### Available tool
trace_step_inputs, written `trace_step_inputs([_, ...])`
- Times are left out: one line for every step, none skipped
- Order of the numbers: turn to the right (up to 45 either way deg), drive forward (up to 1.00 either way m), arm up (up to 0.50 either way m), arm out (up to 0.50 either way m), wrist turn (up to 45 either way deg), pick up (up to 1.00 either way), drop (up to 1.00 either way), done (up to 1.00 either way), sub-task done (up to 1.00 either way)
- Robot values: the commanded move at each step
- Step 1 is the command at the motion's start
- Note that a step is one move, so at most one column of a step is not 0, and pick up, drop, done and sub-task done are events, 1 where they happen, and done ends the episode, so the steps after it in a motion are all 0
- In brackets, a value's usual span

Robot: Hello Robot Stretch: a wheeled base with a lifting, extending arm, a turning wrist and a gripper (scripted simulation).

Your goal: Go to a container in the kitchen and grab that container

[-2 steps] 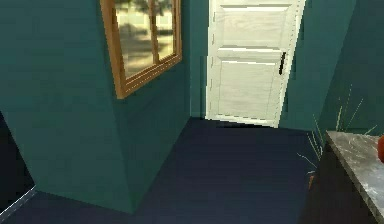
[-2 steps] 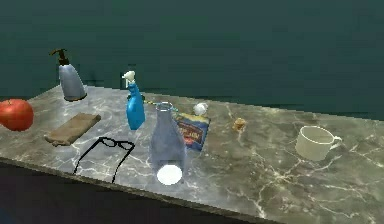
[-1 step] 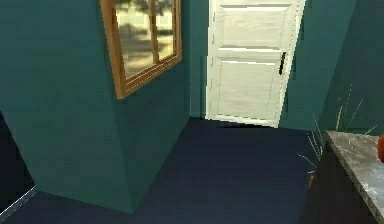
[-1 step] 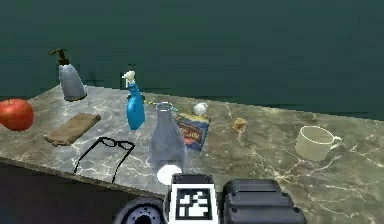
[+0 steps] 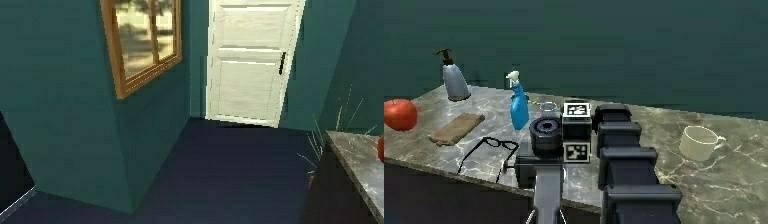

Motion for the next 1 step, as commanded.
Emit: trace_step_inputs([0.0,0.00,0.00,0.00,45.0,0.00,0.00,0.00,0.00])
